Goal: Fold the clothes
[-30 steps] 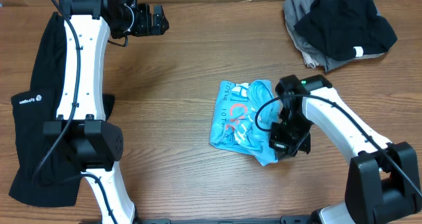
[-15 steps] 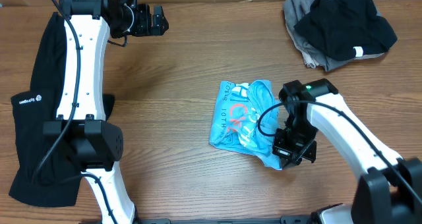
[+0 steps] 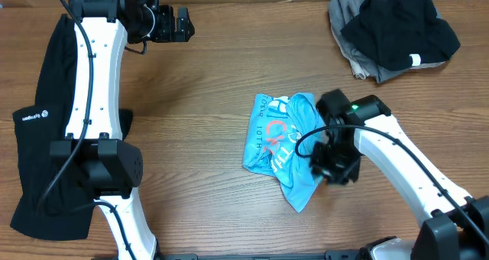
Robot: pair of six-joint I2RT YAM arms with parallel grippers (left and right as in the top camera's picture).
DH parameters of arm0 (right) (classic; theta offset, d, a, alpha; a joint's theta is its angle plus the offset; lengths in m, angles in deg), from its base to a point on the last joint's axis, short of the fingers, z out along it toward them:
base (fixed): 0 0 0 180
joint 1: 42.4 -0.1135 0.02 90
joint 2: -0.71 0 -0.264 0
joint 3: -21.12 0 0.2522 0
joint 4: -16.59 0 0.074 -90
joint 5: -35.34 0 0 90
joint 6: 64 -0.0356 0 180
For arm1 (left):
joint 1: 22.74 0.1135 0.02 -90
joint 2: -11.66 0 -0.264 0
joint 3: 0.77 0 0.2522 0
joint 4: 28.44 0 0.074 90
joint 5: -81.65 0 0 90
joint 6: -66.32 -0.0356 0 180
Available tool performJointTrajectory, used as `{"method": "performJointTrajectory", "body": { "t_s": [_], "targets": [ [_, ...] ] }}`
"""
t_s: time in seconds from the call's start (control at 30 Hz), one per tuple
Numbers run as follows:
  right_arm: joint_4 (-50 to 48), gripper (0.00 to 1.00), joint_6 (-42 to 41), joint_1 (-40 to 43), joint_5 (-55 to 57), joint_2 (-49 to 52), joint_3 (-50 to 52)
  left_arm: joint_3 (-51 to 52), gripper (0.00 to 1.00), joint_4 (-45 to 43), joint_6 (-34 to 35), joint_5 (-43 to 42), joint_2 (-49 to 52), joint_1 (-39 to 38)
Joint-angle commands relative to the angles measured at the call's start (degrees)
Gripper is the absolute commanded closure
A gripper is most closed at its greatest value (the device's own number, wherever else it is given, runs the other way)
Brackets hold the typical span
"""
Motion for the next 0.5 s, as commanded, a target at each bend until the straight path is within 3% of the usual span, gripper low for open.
{"method": "performJointTrajectory", "body": {
  "t_s": [0.0, 0.2, 0.47],
  "targets": [
    [-7.5, 0.61, 5.9, -1.4, 6.9, -2.6, -6.1, -0.9, 0.00, -0.6, -1.5, 0.5, -1.1, 0.0],
    [-26.6, 0.51, 19.4, -1.5, 10.3, -0.4, -7.1, -0.9, 0.00, -0.8, -1.5, 0.5, -1.1, 0.0],
    [-38.3, 0.50, 26.4, -1.4, 13.1, 11.1, -7.1, -0.9, 0.00, -1.9, -1.5, 0.5, -1.1, 0.0]
  ]
}}
